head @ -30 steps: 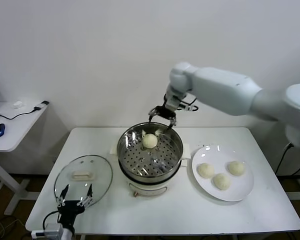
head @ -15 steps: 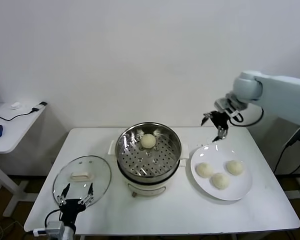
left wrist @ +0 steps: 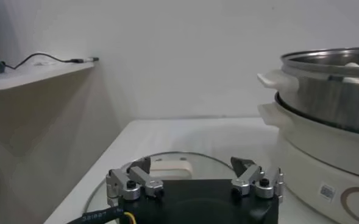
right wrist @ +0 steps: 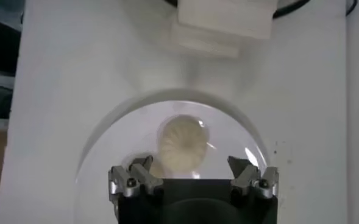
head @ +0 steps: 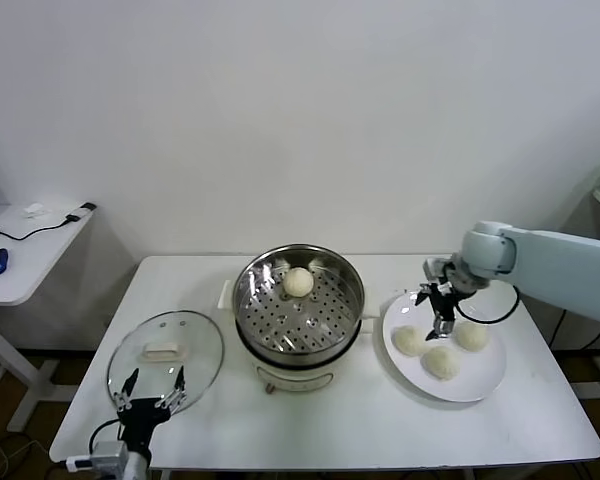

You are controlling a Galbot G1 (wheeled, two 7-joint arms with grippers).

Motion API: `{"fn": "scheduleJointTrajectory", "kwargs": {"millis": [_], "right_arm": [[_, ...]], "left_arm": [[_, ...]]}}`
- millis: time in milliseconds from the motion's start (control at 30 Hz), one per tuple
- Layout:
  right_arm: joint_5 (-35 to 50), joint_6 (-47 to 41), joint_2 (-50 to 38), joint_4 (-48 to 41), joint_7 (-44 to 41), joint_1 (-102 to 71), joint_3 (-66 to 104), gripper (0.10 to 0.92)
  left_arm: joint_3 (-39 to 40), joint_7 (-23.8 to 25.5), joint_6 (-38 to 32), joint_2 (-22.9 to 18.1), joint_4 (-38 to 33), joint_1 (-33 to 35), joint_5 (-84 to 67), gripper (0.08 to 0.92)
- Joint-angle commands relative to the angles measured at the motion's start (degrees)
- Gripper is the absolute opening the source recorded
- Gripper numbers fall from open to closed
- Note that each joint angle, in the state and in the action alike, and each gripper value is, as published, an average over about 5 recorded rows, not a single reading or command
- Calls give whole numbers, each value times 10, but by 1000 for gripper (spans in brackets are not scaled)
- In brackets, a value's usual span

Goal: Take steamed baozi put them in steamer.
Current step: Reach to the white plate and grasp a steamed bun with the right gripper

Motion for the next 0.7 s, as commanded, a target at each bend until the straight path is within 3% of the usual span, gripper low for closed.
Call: {"fn": "scheduleJointTrajectory", "kwargs": {"millis": [33,400,700], "right_arm": [[-11,-39,24,-57,22,-99,54,823],[-26,-40,35,-69,32,-136,91,813],[-19,-23,3,-35,4,-79,86,626]], "left_arm": [[-1,0,0,-1,3,-1,0,823],[2,0,1,-2,2,0,3,823],[3,-2,4,-2,-5,1,4,823]]}}
